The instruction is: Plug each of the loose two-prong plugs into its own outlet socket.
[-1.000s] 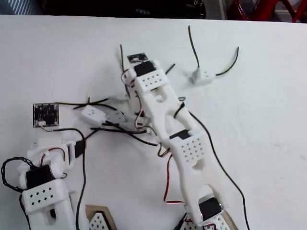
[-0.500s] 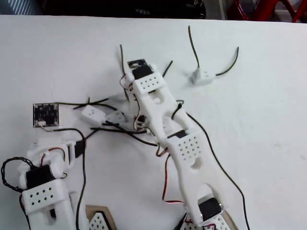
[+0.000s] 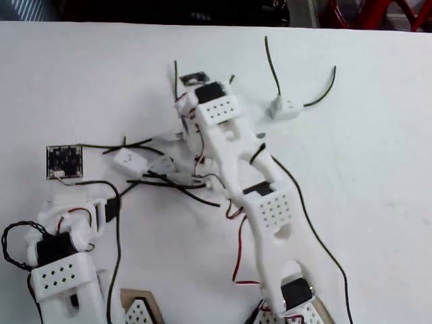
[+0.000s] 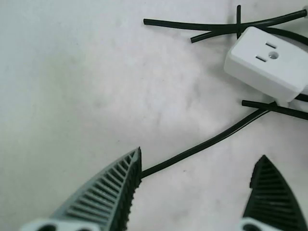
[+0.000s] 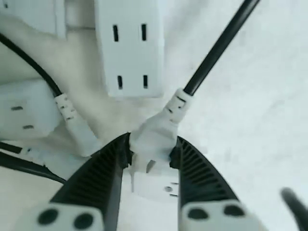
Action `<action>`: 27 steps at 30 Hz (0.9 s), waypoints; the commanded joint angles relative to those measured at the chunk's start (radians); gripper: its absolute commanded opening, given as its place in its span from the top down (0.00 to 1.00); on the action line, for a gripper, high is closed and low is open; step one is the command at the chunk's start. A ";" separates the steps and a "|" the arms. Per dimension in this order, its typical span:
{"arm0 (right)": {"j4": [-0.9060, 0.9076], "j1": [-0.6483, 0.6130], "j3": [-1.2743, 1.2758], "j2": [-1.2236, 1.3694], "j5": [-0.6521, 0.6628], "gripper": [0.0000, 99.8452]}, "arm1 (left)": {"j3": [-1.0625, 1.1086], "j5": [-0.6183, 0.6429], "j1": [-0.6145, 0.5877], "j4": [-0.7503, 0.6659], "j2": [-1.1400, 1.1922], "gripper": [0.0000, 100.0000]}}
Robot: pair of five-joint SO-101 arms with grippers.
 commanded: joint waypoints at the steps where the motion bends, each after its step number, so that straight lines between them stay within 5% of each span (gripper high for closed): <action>1: 0.008 0.079 -0.018 -0.130 0.127 0.98 | -0.003 0.006 -0.007 -0.021 -0.016 0.65; 15: -0.008 0.265 0.381 -0.343 0.641 0.98 | -0.003 0.006 -0.007 -0.021 -0.016 0.65; 21: 0.004 0.298 0.437 -0.358 0.635 0.82 | -0.003 0.006 -0.005 -0.021 -0.016 0.65; 27: 0.005 0.294 0.445 -0.406 0.598 0.84 | -0.003 0.006 -0.005 -0.021 -0.016 0.65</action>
